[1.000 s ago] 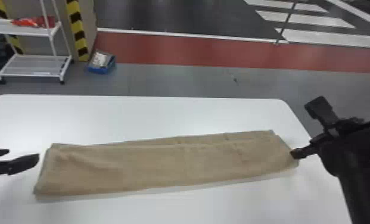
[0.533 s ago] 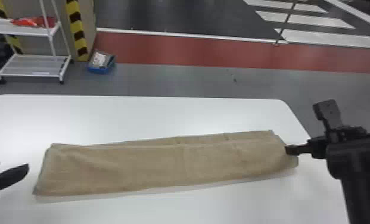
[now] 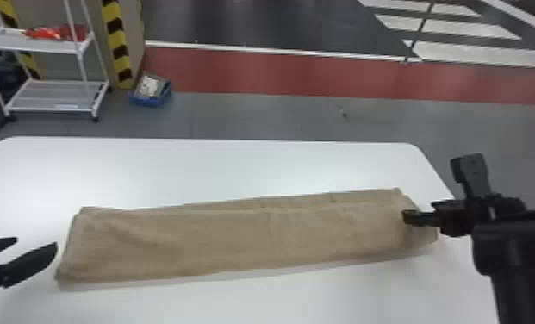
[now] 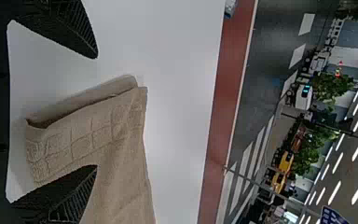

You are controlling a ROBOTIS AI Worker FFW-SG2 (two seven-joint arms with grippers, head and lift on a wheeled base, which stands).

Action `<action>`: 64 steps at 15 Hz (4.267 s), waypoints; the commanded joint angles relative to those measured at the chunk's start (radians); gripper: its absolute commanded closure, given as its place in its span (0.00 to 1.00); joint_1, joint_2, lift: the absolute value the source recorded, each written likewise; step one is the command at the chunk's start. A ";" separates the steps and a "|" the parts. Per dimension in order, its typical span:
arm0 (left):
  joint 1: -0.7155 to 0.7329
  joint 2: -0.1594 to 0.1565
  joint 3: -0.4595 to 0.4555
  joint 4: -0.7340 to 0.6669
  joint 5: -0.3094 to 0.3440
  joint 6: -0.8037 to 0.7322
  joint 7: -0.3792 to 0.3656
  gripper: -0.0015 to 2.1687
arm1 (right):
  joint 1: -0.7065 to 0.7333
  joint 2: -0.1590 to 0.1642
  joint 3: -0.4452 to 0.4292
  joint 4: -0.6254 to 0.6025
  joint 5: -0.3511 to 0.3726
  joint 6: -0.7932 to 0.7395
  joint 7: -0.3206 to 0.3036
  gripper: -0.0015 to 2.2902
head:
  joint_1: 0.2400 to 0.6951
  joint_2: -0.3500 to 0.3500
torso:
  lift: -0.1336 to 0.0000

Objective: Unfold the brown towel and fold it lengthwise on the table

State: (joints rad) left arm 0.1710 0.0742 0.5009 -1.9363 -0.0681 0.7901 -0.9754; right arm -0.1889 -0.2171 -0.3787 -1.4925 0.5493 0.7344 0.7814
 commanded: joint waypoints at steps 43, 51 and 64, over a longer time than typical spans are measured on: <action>0.012 0.015 -0.009 0.096 0.074 -0.150 0.011 0.02 | -0.037 0.079 -0.200 0.095 -0.201 -0.643 -0.156 0.61 | 1.00 0.29 | 0.18; -0.004 0.030 -0.030 0.117 0.076 -0.165 0.009 0.02 | -0.132 0.036 -0.146 0.347 0.090 -0.333 -0.286 0.00 | 1.00 0.20 | 0.18; -0.022 0.026 -0.160 0.092 0.042 -0.039 0.007 0.07 | 0.120 0.053 -0.307 -0.049 -0.224 -0.355 -0.294 0.03 | 1.00 0.00 | 0.18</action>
State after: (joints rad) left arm 0.1510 0.1017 0.3628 -1.8428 -0.0090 0.7378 -0.9690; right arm -0.0754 -0.1650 -0.6812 -1.5428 0.3339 0.3790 0.4878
